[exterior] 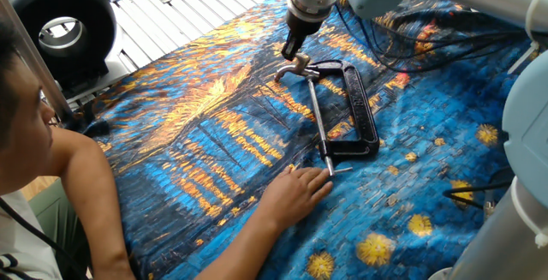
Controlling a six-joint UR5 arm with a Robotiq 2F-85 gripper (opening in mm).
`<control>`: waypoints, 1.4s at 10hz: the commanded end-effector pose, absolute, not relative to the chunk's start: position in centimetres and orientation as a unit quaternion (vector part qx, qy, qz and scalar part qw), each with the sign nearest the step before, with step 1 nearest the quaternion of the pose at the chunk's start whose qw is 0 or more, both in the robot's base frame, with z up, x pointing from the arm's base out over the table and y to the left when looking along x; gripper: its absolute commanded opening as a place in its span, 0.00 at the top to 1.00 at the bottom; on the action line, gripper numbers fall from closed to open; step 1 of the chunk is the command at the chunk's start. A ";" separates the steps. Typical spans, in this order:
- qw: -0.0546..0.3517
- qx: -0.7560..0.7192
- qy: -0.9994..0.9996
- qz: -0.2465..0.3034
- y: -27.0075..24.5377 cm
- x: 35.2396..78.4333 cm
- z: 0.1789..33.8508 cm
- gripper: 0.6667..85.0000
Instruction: Turn off the water tap
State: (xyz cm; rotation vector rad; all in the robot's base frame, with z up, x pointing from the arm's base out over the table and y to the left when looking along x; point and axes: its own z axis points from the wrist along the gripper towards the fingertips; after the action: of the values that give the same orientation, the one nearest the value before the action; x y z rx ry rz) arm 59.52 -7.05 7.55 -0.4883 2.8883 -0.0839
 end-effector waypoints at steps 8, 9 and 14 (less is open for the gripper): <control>-0.027 -0.029 0.999 0.007 -7.3 46.4 11.1 0.99; -0.012 -0.013 1.000 0.009 -8.4 45.9 11.7 0.99; -0.001 0.082 0.996 0.032 -10.4 44.5 13.8 0.99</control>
State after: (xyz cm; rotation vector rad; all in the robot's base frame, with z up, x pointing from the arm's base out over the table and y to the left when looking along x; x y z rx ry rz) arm 45.25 -9.42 12.82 0.1466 3.1570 0.0765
